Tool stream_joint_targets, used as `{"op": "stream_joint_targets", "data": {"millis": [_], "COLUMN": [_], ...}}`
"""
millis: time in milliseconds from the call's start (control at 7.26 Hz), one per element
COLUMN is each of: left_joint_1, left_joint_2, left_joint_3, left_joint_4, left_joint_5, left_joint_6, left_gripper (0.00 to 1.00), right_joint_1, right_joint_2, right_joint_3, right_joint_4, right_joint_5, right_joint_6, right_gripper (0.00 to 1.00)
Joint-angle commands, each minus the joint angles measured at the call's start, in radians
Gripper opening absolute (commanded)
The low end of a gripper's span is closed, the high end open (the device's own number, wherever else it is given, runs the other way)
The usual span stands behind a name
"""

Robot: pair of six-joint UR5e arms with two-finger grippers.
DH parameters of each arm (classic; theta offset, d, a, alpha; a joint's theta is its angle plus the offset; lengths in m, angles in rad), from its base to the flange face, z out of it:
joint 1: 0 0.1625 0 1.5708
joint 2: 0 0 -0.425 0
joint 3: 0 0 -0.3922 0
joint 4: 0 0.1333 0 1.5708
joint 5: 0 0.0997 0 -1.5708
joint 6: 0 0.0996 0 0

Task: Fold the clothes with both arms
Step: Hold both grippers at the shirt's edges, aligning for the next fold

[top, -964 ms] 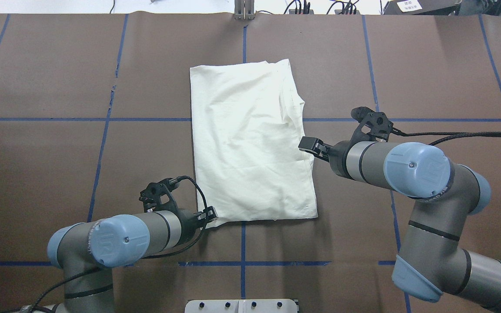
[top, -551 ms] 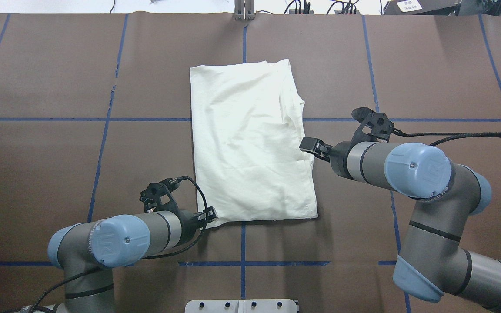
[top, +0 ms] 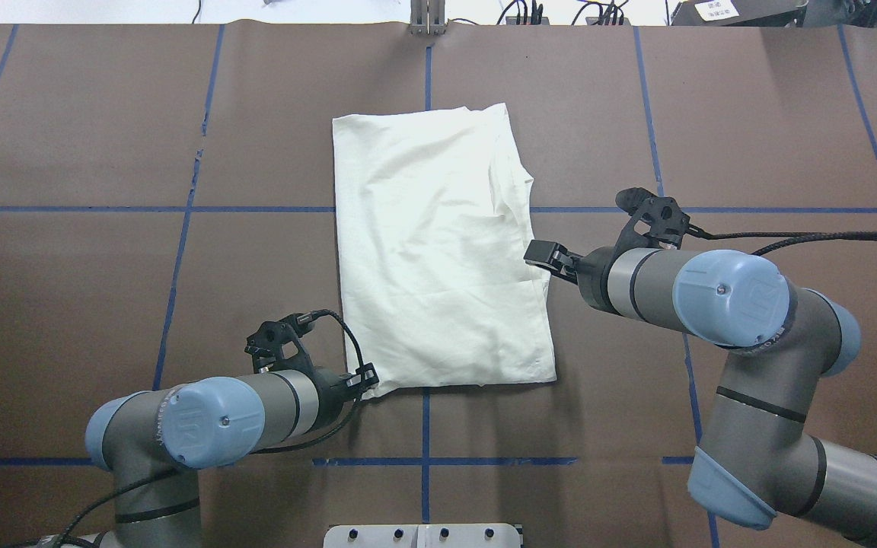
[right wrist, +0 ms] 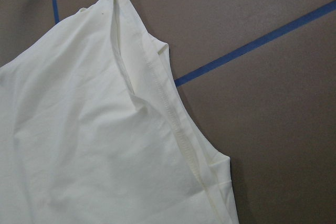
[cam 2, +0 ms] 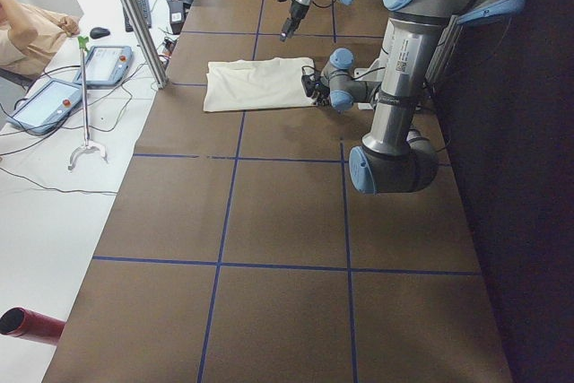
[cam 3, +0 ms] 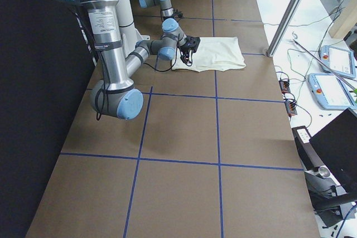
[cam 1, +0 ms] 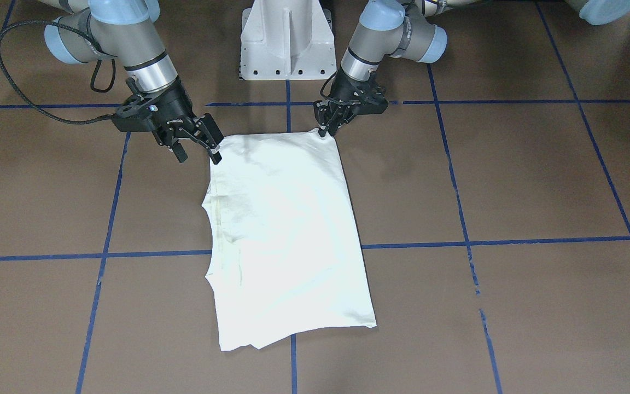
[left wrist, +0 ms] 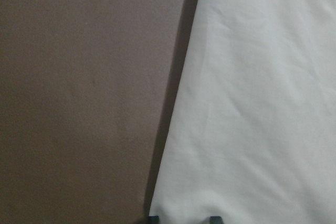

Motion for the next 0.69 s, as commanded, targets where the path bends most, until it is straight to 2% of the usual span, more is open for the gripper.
{"op": "stream_joint_targets", "data": {"millis": [0,275,551], "left_joint_1": [0.001,-0.005,-0.011], "left_joint_2": [0.0,0.0,0.0], "left_joint_3": [-0.001,-0.01,-0.016], "left_joint_4": [0.006,0.006,0.006], "left_joint_5": [0.001,0.015,0.015], "left_joint_6": [0.001,0.006,0.006], "left_gripper": [0.0,0.0,0.0], "right_joint_1": [0.0,-0.018,-0.061], "right_joint_2": [0.0,0.002,0.014], "right_joint_3": [0.0,0.0,0.006], "right_joint_4": [0.0,-0.003,-0.041], "right_joint_5": [0.0,-0.003,-0.008], "right_joint_6": [0.0,0.011,0.238], "right_gripper": [1.0,0.99,0.83]}}
